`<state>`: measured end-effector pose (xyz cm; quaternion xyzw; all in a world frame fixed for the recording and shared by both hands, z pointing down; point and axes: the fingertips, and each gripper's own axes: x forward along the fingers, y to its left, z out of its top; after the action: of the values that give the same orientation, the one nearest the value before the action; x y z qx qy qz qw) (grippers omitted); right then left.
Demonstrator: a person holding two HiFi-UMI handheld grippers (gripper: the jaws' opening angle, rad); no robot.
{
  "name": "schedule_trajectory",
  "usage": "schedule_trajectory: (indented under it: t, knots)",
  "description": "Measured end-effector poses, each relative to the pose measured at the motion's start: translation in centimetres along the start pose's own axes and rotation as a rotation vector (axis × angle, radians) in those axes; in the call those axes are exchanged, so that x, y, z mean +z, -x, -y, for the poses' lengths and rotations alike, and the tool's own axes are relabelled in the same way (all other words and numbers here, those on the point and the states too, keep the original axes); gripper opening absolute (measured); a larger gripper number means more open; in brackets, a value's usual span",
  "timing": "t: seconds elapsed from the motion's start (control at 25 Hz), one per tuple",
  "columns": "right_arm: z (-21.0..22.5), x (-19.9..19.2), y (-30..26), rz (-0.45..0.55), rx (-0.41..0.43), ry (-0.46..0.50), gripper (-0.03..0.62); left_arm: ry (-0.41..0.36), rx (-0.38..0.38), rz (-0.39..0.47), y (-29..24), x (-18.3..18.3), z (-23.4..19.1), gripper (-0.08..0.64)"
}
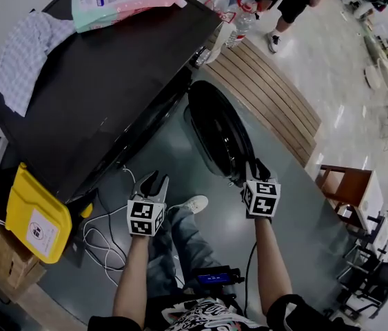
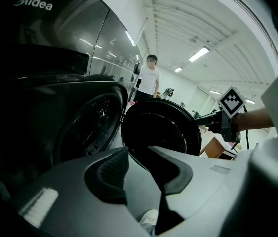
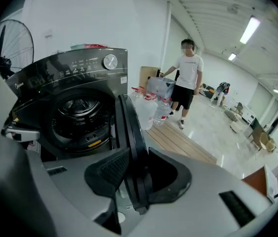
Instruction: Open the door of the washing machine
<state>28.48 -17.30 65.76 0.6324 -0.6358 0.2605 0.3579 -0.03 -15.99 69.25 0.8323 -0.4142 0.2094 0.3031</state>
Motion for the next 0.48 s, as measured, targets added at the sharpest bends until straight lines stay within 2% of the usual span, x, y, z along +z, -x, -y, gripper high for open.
schedule_trajectory:
  t: [0.24, 0.32, 0.48]
  knots:
    - [3.0, 0.6, -1.0, -0.002, -0.061, 0.052, 0.107, -0.007, 0.014, 0.02, -0.1, 1.2, 0.0, 0.117]
    - [3.4, 0.7, -1.2, -0.005, -0.067, 0.047, 0.107, -0.009, 0.016, 0.025, -0.1, 1.6, 0.1, 0.117]
    - [3.6, 1.6, 0.0, 0.029, -0.094, -0.001, 0.067, -0.009, 0.018, 0.042, 0.6, 3.0, 0.4, 0.117]
